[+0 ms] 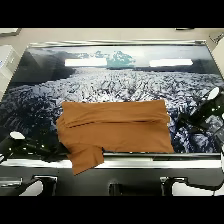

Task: Fold the clothes and pants, and hang the long-sleeved shirts on hangers.

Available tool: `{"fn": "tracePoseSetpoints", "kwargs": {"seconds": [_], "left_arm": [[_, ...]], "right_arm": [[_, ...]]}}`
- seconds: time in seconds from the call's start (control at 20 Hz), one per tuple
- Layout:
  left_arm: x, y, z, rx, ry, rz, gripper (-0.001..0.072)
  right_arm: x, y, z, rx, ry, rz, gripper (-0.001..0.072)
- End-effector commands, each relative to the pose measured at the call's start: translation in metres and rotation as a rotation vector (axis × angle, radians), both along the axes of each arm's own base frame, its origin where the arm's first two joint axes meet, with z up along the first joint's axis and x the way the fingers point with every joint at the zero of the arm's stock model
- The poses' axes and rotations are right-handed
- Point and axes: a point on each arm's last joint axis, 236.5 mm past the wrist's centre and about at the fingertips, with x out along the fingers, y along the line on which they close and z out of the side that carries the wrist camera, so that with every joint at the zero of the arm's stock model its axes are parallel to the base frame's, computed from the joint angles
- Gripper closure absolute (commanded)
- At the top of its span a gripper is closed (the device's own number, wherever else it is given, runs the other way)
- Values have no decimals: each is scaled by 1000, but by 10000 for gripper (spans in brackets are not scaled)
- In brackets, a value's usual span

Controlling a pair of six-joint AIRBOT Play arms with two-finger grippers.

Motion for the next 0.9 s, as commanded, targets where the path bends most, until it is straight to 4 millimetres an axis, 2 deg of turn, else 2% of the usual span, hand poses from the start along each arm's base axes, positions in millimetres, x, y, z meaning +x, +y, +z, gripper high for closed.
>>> {"fn": "tracePoseSetpoints", "kwargs": {"seconds": [0.0,0.1,0.15,0.2,0.25,0.3,0.4,0.55,0.65,0.85], "left_arm": [[7,-15,-6,-15,-37,43,249],[18,-25,-6,-19,-69,63,269],[19,-27,-8,-7,-62,69,334],[18,-30,-9,-1,-59,61,412],[14,-34,-9,-5,-56,39,570],[10,-37,-6,-20,-52,11,683],[1,-41,-1,-52,-49,-34,683],[1,-41,0,-54,-50,-37,684],[1,-41,0,-55,-51,-40,683],[6,-41,2,-52,-65,-39,684]], "right_arm": [[-1,-1,-1,0,-4,12,108],[-2,-1,-1,0,-1,19,108],[-2,-1,-1,0,0,19,107],[-2,-2,-1,-2,0,21,107],[-4,-3,-1,-9,5,23,107],[-7,-4,-2,-13,16,25,108],[-24,1,-12,-1,54,36,108],[-55,32,-35,123,108,63,96],[-61,38,-49,141,101,66,96],[-64,44,-63,149,86,46,98]]}}
